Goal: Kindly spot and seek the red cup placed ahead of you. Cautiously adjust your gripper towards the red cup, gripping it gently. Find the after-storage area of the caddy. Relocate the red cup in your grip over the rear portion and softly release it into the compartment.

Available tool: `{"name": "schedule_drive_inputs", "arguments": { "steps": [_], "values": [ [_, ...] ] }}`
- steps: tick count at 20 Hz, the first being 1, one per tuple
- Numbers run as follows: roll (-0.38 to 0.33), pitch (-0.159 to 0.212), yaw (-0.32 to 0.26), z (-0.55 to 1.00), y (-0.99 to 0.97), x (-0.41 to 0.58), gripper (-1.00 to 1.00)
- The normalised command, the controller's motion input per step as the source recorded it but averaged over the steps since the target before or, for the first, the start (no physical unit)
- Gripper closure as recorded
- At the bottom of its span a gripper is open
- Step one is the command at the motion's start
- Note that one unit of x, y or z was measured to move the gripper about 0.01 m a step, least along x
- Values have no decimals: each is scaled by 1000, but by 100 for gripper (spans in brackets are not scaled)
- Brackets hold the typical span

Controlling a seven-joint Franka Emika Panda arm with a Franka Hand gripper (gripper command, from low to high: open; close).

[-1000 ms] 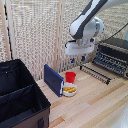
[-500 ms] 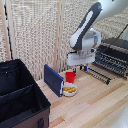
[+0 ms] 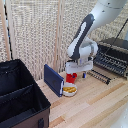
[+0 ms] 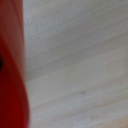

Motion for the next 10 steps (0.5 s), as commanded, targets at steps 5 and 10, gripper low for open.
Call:
{"name": "schedule_drive_inputs", "arguments": {
  "steps": [5, 10],
  "values": [
    [-39, 0, 0, -121, 139, 6, 100],
    [-1, -14, -4, -1, 13, 0, 100]
  ]
}}
